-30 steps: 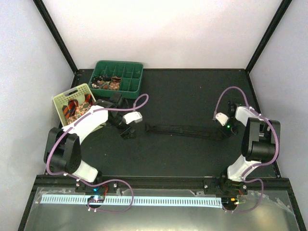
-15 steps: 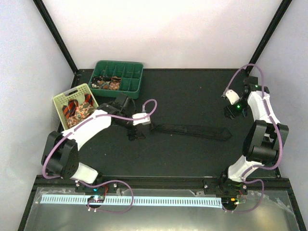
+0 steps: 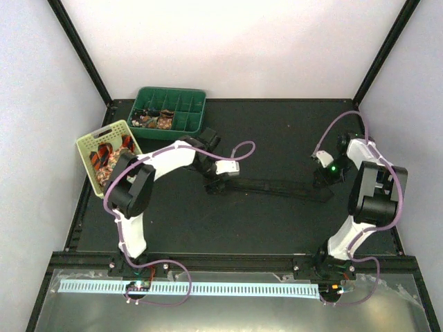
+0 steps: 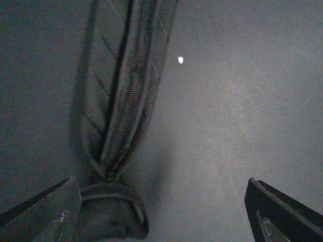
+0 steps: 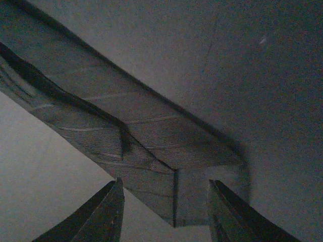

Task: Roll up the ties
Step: Adjust the tie at the center of the board, then roll the tie at the center of the board.

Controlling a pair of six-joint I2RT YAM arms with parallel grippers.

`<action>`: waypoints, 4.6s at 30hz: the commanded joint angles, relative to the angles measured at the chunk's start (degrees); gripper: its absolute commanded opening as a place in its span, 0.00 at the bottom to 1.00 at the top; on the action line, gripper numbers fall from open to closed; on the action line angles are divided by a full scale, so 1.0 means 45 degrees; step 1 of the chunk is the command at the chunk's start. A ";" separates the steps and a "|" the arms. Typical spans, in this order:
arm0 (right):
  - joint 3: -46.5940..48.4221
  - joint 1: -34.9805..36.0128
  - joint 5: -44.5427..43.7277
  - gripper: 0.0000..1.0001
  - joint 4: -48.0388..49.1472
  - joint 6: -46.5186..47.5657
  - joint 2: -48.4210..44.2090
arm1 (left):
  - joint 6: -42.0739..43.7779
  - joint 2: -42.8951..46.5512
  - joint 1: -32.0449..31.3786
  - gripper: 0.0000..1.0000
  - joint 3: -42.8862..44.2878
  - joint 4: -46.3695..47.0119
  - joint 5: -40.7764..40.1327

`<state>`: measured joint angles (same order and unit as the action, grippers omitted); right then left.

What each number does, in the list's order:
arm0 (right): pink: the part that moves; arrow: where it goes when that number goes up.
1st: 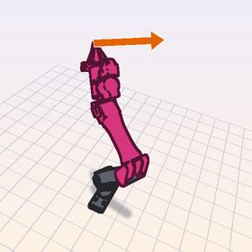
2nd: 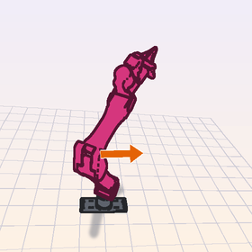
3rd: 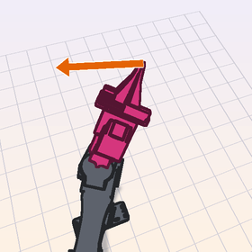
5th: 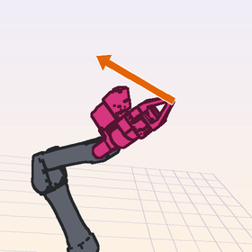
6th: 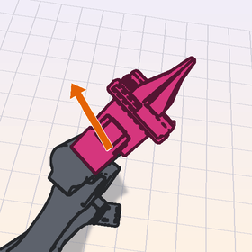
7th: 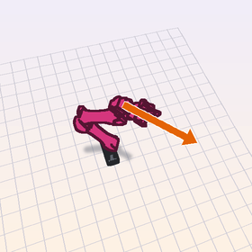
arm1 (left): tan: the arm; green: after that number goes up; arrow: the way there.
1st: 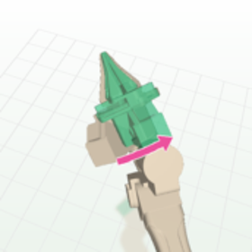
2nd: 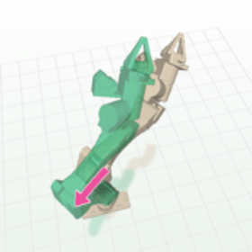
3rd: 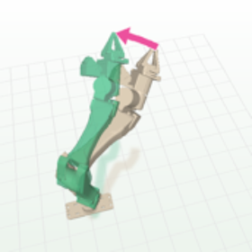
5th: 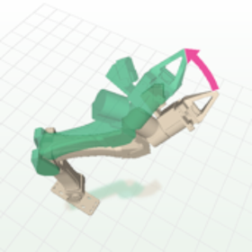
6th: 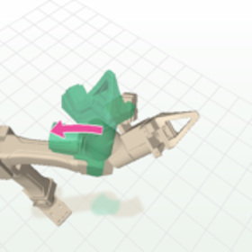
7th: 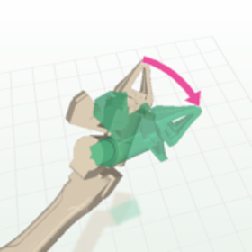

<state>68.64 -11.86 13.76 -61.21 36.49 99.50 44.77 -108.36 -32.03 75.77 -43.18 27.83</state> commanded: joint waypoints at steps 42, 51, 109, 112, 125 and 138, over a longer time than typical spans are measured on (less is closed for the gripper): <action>-0.0708 0.0180 -0.0640 0.55 0.0809 0.1586 0.0620 | -0.1036 -0.0842 -0.0732 0.76 0.0071 -0.0181 -0.0625; -0.2424 0.0095 -0.1189 0.48 0.0129 0.2574 0.0017 | -0.2253 -0.0083 -0.0742 0.55 -0.1334 -0.1071 -0.0111; 0.0746 1.0603 0.8457 0.13 0.5364 -0.6816 0.4062 | -0.0576 0.5898 -0.0124 0.79 -0.8284 0.4558 -0.1922; 0.0754 1.0817 0.8263 0.13 0.5309 -0.6674 0.4489 | -0.0715 0.5695 -0.0115 0.79 -0.8253 0.4811 -0.1921; 0.0296 1.0676 0.6523 0.10 0.5249 -0.6466 0.5364 | -0.0761 0.4474 -0.0583 0.61 -0.7559 0.4813 -0.1684; 0.0562 1.0681 0.6668 0.09 0.4844 -0.6287 0.5516 | -0.1634 0.5070 -0.1017 0.35 -0.7039 0.4765 -0.1336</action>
<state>72.01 36.29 51.88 -38.87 7.42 120.99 39.83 -87.61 -36.01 41.06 -22.39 19.29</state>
